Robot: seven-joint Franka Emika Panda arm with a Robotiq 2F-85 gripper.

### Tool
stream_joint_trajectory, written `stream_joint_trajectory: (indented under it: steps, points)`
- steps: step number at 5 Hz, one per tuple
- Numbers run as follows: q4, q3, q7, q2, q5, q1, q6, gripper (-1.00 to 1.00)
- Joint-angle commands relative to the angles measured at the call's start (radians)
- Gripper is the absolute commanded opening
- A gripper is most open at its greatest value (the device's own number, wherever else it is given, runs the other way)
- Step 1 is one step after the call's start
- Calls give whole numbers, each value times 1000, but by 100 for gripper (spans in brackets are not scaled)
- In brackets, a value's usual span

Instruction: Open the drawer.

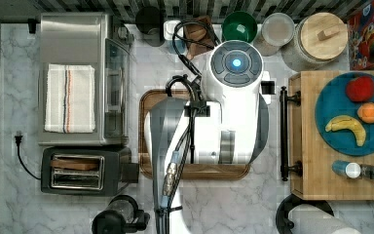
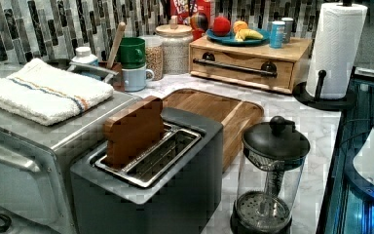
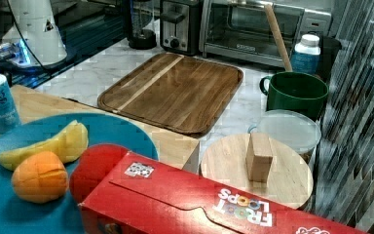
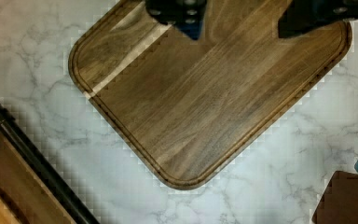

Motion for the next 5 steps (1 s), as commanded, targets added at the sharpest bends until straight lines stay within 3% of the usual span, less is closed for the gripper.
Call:
stream_joint_trajectory:
  steps: [1,3,5]
  points:
    - [0,1,-2,2,0,0,1,100]
    - [-104,-26,-207,-49,8,-28,62,100]
    - [-116,-65,-465,-52,9,-79,44,100]
